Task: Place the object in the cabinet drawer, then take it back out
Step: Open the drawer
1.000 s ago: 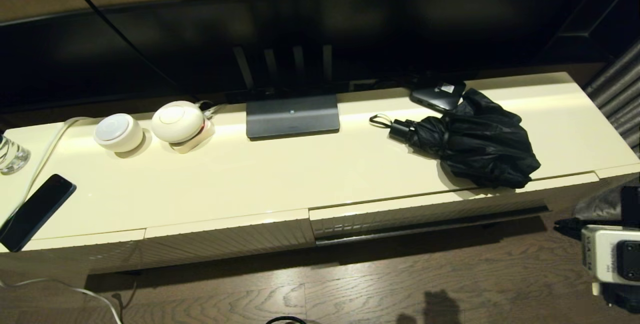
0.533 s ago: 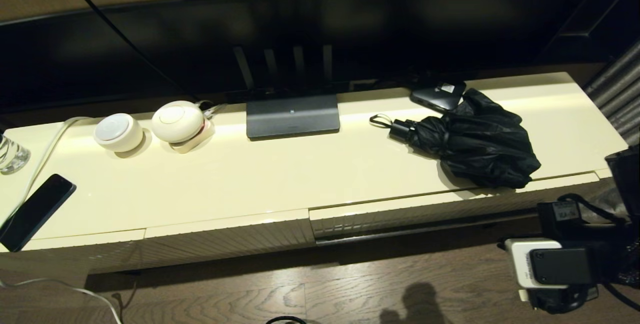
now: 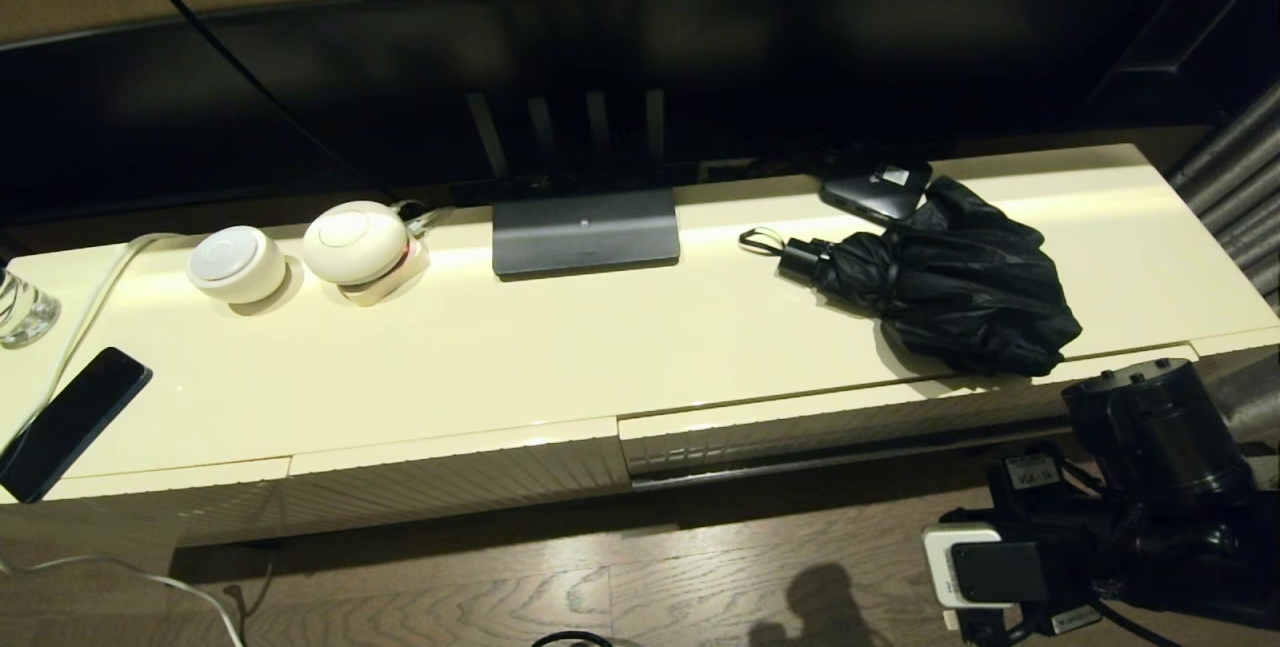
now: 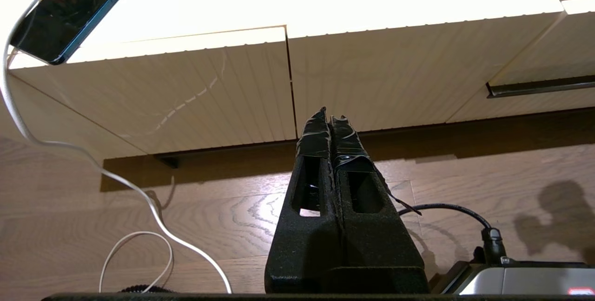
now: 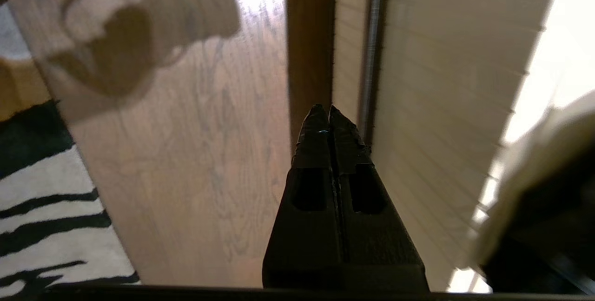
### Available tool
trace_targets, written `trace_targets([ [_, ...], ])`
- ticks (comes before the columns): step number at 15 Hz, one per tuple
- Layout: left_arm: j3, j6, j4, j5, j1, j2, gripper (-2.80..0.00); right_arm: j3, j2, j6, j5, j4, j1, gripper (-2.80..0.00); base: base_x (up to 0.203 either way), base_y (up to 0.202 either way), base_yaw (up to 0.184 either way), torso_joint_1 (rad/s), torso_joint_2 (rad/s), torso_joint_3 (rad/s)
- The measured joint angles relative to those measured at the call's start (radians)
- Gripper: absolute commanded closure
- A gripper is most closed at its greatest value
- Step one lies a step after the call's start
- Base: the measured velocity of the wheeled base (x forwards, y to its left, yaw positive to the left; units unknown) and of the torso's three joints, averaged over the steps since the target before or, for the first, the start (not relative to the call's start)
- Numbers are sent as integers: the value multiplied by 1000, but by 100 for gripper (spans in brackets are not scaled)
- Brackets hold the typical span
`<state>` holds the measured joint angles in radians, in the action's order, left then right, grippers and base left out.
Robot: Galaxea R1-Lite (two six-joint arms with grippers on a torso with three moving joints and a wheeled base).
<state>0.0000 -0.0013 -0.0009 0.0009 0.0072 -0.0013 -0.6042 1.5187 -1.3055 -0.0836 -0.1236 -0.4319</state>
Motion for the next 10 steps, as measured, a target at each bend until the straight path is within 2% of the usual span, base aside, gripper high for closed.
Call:
trace_targets([
  [10,0,0,0,0,0,0,0,119,185,-6,-49,-301,-14,0,0,0,0,0,0,0],
])
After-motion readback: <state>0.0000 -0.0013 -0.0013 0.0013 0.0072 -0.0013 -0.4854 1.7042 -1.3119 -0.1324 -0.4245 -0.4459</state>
